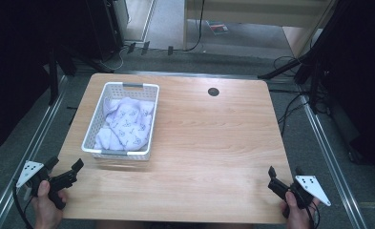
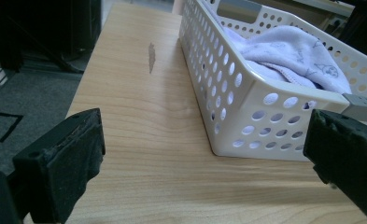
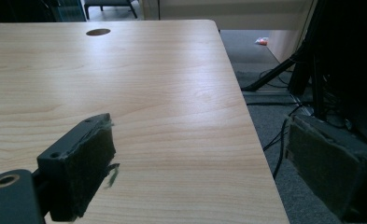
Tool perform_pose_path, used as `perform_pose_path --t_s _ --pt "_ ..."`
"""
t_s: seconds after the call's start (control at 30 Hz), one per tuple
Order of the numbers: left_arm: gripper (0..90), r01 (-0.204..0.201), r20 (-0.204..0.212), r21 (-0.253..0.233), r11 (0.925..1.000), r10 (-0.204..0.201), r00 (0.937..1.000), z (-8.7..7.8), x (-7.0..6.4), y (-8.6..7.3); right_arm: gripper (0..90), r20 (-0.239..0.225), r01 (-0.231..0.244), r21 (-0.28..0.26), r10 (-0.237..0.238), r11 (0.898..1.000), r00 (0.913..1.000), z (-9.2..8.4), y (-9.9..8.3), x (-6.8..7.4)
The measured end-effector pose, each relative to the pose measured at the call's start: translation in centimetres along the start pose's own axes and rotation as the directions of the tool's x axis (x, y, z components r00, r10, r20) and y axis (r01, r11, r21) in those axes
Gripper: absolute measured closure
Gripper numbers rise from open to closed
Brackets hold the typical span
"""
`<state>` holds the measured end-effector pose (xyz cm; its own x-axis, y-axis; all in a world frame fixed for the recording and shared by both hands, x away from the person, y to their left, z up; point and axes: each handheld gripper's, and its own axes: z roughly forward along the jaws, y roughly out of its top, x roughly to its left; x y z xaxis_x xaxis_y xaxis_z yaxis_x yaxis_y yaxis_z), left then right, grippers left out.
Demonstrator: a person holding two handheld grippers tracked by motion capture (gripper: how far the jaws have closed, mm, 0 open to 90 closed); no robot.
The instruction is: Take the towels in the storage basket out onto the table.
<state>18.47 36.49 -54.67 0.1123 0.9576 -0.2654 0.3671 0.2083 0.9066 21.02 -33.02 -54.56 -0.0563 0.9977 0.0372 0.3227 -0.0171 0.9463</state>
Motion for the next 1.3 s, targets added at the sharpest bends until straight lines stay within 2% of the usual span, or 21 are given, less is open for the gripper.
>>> perform_pose_path --t_s 0.2,0.3,0.4,0.47,0.53,0.77,0.83,1.0,1.03,1.07,1.1,1.13,1.2,1.3 --pt "0.0 -0.003 -0.022 -0.01 0.9999 0.003 0.9998 -0.4 -0.2 0.3 8.7 0.003 -0.002 0.001 0.002 1.0 1.0 0.0 0.0 0.0" --pt "0.2 0.0 -0.024 -0.028 0.9996 -0.001 0.9997 -1.0 -0.3 0.9 8.7 0.007 0.002 0.001 -0.002 1.0 1.0 0.0 0.0 0.1" --pt "0.2 -0.015 -0.031 -0.039 0.9991 0.014 0.9994 -1.4 -0.8 1.6 8.8 0.007 0.008 0.007 -0.008 1.0 0.9999 0.0 0.0 0.2" --pt "0.2 -0.021 -0.023 -0.039 0.999 0.02 0.9995 -1.6 -1.1 2.1 8.9 0.011 0.013 0.009 -0.013 1.0 0.9999 0.0 0.0 0.3" --pt "0.2 -0.025 0.01 -0.04 0.9989 0.025 0.9996 -1.8 -1.4 2.7 9.0 0.013 0.017 0.009 -0.017 1.0 0.9998 0.1 0.0 0.3" --pt "0.2 -0.055 0.02 -0.023 0.9982 0.056 0.9983 -1.8 -2.9 5.2 9.0 0.016 0.01 0.012 -0.01 1.0 0.9998 0.1 0.0 0.3" --pt "0.2 -0.06 0.01 -0.01 0.9981 0.06 0.9981 -1.5 -3.5 6.0 9.1 0.018 0.01 0.011 -0.01 1.0 0.9998 0.1 0.0 0.3" --pt "0.2 -0.086 0.064 0.031 0.9958 0.084 0.9944 -0.1 -4.7 7.5 9.1 0.02 0.008 0.016 -0.009 1.0 0.9998 0.1 0.0 0.3" --pt "0.3 -0.086 0.064 0.031 0.9958 0.084 0.9944 -0.1 -4.7 7.5 9.1 0.02 0.008 0.016 -0.009 1.0 0.9998 0.1 0.0 0.3" --pt "0.3 -0.097 0.082 0.049 0.9941 0.092 0.9923 0.5 -5.1 8.2 9.1 0.022 0.008 0.015 -0.008 1.0 0.9997 0.1 0.0 0.3" --pt "0.3 -0.092 0.084 0.07 0.9933 0.086 0.9928 0.9 -5.3 8.6 9.1 0.023 0.008 0.015 -0.008 1.0 0.9997 0.1 0.0 0.3" --pt "0.3 -0.092 0.084 0.07 0.9933 0.086 0.9928 0.9 -5.3 8.6 9.1 0.023 0.008 0.015 -0.008 1.0 0.9997 0.1 0.0 0.3" --pt "0.3 -0.08 0.117 0.109 0.9909 0.067 0.9909 2.1 -5.8 9.5 9.1 0.024 0.008 0.014 -0.008 1.0 0.9997 0.1 0.0 0.3" --pt "0.3 -0.095 0.117 0.137 0.986 0.079 0.99 3.3 -6.5 10.2 9.2 0.024 0.009 0.014 -0.009 1.0 0.9997 0.1 0.0 0.3"
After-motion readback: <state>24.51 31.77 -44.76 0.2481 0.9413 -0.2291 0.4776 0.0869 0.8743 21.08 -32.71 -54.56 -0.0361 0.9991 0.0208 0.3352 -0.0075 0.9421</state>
